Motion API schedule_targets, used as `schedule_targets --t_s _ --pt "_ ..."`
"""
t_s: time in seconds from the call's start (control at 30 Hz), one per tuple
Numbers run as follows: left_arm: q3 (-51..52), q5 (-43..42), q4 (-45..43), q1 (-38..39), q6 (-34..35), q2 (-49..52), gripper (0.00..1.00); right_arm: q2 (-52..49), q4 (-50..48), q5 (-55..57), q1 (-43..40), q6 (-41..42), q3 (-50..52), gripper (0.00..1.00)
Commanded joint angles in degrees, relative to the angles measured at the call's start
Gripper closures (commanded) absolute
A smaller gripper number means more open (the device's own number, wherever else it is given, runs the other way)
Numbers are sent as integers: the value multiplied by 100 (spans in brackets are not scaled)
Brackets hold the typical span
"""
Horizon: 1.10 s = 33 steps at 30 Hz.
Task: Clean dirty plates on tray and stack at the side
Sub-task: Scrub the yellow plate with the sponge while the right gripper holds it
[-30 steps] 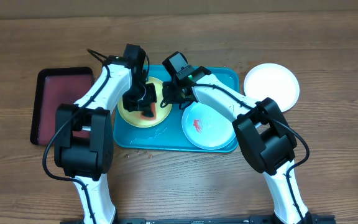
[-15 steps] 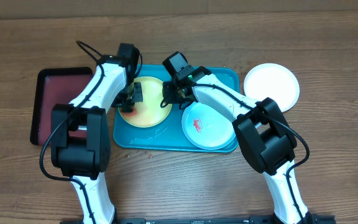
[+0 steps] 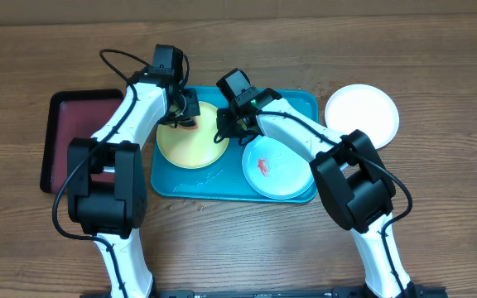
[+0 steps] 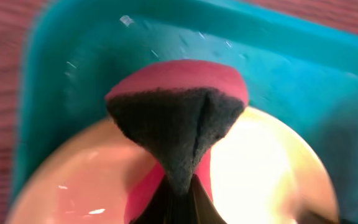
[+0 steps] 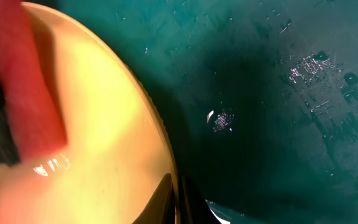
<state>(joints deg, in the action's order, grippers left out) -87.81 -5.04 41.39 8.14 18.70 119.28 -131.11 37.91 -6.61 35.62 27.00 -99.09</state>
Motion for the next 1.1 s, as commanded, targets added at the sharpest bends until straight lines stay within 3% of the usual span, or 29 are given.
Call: schedule_targets --t_s 0.0,0.17,0.3,0.43,0.5,0.57,0.67,0.87,1.07 --pt "-155 -555 201 -17 101 109 96 -103 70 205 0 22 48 96" --pt "-155 -509 820 -35 74 109 96 -103 72 205 0 22 48 96" --pt "-155 -356 1287 -35 -450 109 96 -103 74 205 0 22 48 96" --pt "-155 887 1742 -35 -378 109 96 -103 94 205 0 20 48 96" --pt "-155 1637 1794 -35 -20 109 96 -103 94 205 0 22 48 96" --pt "-157 1851 1692 -35 273 109 96 -103 90 205 0 22 48 96" --pt "-155 1427 1338 -22 424 109 96 -103 74 205 0 22 48 96" --pt "-155 -704 608 76 424 111 96 -103 81 205 0 22 48 96" --pt "-144 -946 863 286 350 120 96 -103 83 205 0 22 48 96"
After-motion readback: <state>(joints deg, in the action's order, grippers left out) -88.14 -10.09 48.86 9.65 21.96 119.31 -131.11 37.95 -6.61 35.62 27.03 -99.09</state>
